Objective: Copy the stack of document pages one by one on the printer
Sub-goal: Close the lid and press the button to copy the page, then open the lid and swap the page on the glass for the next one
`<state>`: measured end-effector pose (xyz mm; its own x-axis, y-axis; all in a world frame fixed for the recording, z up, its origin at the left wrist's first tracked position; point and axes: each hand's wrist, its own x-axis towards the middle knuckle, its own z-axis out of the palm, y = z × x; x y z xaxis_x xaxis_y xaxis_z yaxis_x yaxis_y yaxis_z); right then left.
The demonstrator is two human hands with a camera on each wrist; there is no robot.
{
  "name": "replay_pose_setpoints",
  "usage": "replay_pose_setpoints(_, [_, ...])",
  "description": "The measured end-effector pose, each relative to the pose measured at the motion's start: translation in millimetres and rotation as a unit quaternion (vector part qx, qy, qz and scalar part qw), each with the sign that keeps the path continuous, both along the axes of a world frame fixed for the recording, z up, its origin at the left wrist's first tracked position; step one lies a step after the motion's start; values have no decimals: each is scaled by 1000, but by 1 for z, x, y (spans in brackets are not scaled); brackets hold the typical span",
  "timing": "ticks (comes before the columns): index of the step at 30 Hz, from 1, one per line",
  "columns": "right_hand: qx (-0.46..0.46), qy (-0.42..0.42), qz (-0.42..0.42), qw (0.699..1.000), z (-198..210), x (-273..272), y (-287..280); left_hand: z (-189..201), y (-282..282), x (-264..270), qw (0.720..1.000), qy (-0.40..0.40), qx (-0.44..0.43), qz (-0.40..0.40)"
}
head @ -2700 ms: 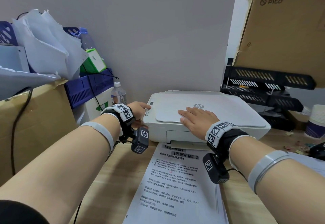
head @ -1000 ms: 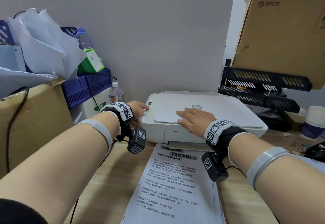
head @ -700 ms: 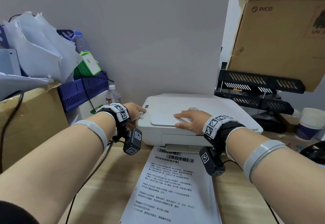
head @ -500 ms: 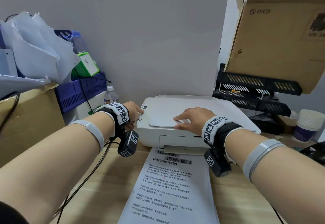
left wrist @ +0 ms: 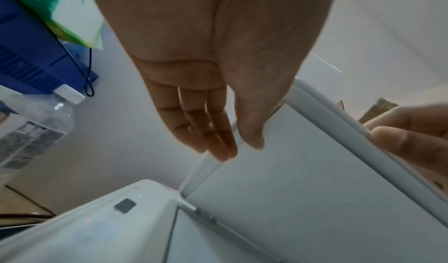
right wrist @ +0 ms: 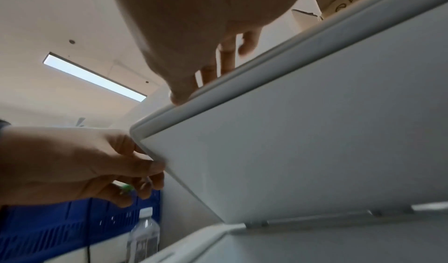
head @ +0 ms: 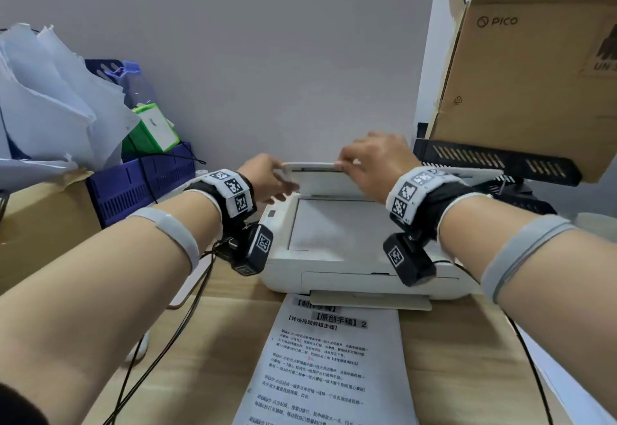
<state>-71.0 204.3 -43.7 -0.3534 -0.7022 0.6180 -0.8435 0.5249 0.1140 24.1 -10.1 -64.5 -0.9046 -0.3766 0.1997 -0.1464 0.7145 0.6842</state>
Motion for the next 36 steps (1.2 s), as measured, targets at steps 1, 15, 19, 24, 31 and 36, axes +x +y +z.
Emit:
replay_pose_setpoints(1, [-29,25,-3,999,8,-3,-4,4,-2,-8,999,36,20,10])
replay_pose_setpoints(15, [-99,-196,-5,976,-9,-50,-15,24,-23,-107,981,153,79,92])
replay_pose_setpoints(19, [-65,-213,11,975,-35,-61,-9,22,-22,-121,987,120,72,82])
replay_pose_setpoints(24, [34,-259,-16,965,-50,-67,7,16,-20,-126,990,95,65,80])
replay_pose_setpoints(31, [212,-347,-101,908,-59,-52,38,20,-4,-111,992,57,86,68])
replay_pose_setpoints(36, [248,-355,-103,895,-61,-30,58,24,14,-82,993,-42,109,13])
